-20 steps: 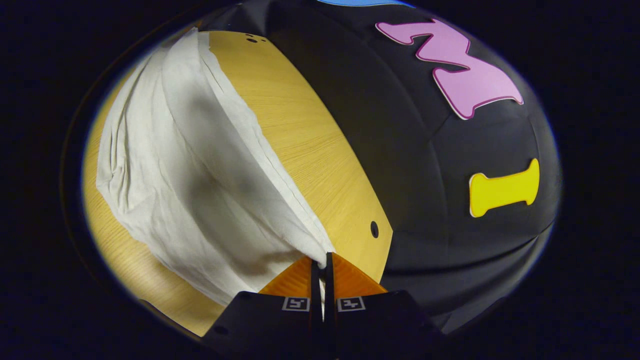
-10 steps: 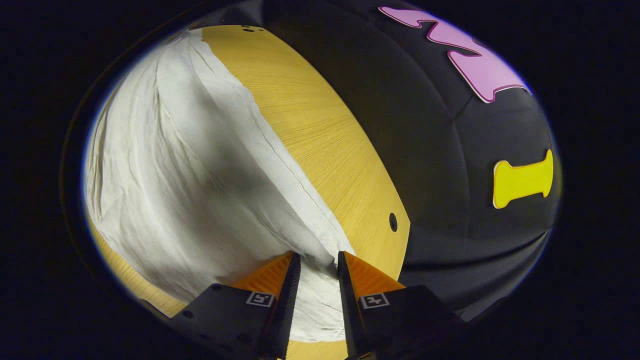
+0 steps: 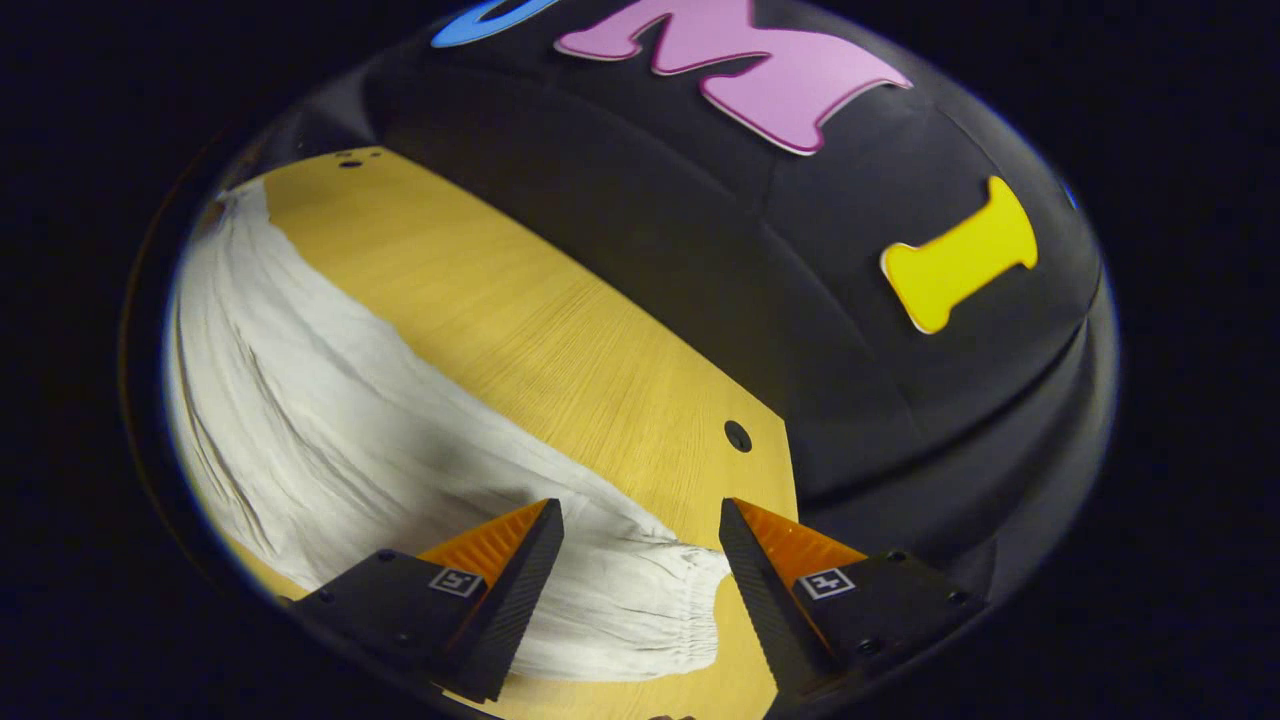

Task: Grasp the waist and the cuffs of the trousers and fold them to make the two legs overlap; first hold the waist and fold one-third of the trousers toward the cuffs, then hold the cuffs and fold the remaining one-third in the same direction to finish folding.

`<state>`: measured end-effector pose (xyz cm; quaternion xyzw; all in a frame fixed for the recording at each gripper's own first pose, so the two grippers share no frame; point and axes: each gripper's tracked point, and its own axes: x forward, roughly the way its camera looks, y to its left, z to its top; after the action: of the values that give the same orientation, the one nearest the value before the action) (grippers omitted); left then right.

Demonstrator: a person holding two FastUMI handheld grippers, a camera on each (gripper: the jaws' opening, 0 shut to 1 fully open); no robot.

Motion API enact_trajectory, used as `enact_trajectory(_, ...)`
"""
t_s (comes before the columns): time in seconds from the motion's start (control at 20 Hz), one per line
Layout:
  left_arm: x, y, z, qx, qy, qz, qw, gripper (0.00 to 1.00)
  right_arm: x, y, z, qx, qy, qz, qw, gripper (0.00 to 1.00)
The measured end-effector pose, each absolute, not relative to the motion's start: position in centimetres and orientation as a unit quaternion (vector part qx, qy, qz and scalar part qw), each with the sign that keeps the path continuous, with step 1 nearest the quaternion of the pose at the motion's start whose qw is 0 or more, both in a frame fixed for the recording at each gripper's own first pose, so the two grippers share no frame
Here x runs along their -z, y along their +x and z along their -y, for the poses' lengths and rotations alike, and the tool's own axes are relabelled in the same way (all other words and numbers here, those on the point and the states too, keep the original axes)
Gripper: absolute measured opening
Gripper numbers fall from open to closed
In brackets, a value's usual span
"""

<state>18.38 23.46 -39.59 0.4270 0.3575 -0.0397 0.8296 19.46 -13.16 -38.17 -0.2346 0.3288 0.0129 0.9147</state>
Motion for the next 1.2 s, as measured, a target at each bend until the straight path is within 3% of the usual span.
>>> enact_trajectory(0.15, 37.3, 16.8, -23.4, 0.013, 0.375, -0.344, 0.861, 0.96, 37.0, 17.5, 14.0, 0.032, -0.126, -0.346, 0.929, 0.98)
enact_trajectory(0.45, 33.8, 13.2, -21.7, -0.033, 0.229, -0.316, 0.92, 0.96, 38.7, 10.9, 16.3, 0.154, 0.106, -0.376, 0.908, 0.98)
enact_trajectory(0.85, 33.3, 8.5, -19.4, -0.048, 0.119, -0.331, 0.935, 0.96, 44.7, 8.3, 17.7, 0.253, 0.252, -0.416, 0.836, 0.99)
enact_trajectory(1.2, 35.9, 4.9, -19.2, -0.055, 0.057, -0.377, 0.923, 0.96, 47.0, 10.8, 19.5, 0.307, 0.306, -0.42, 0.797, 0.98)
